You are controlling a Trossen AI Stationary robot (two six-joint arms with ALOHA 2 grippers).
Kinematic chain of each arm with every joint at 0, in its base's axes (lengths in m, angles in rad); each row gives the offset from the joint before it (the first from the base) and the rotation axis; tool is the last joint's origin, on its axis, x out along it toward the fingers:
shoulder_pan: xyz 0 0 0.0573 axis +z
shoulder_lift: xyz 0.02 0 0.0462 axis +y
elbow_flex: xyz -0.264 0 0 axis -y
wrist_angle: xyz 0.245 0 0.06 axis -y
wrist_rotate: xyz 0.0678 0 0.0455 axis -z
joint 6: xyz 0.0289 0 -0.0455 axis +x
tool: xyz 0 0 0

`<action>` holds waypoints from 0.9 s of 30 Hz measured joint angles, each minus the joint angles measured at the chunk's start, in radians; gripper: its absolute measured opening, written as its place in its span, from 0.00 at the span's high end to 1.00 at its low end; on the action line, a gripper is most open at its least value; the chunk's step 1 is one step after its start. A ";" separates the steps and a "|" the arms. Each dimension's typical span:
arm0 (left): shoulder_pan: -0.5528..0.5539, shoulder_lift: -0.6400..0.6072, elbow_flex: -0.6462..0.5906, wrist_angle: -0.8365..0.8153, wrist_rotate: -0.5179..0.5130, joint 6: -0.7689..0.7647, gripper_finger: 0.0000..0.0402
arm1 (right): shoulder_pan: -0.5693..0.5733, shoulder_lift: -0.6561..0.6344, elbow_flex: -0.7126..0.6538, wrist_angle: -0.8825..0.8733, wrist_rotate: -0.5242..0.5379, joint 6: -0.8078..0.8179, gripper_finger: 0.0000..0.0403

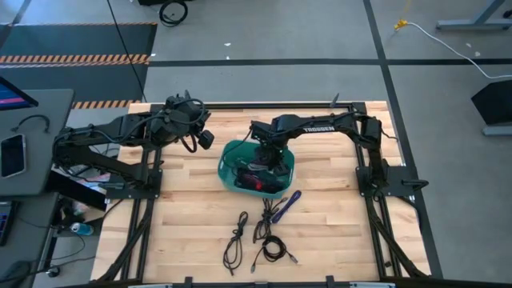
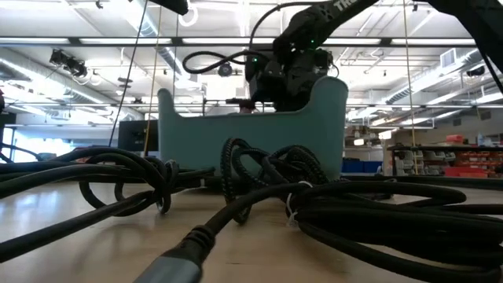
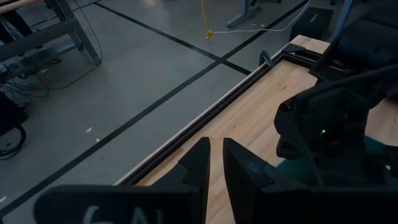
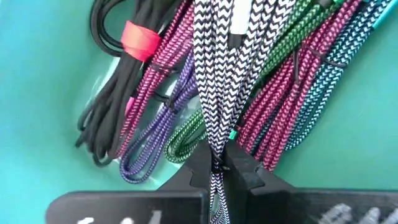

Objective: Pick and place USB-C Cables
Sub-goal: Put the gray charger cable into the light blue bin

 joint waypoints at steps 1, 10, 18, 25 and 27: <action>0.000 0.000 0.000 0.000 0.000 0.000 0.87 | 0.001 0.000 0.000 0.000 0.001 0.000 0.95; 0.000 0.000 0.000 0.000 0.000 0.000 0.87 | 0.020 -0.001 0.030 -0.007 0.056 0.028 0.95; 0.000 0.000 0.000 -0.001 0.000 0.001 0.87 | 0.027 -0.002 0.064 -0.026 0.058 0.071 0.74; 0.000 0.000 0.000 -0.017 0.000 0.000 0.87 | 0.028 -0.002 0.175 -0.067 0.121 0.071 0.63; 0.000 0.000 0.000 -0.028 0.000 0.000 0.87 | 0.027 -0.002 0.230 -0.112 0.176 0.071 0.62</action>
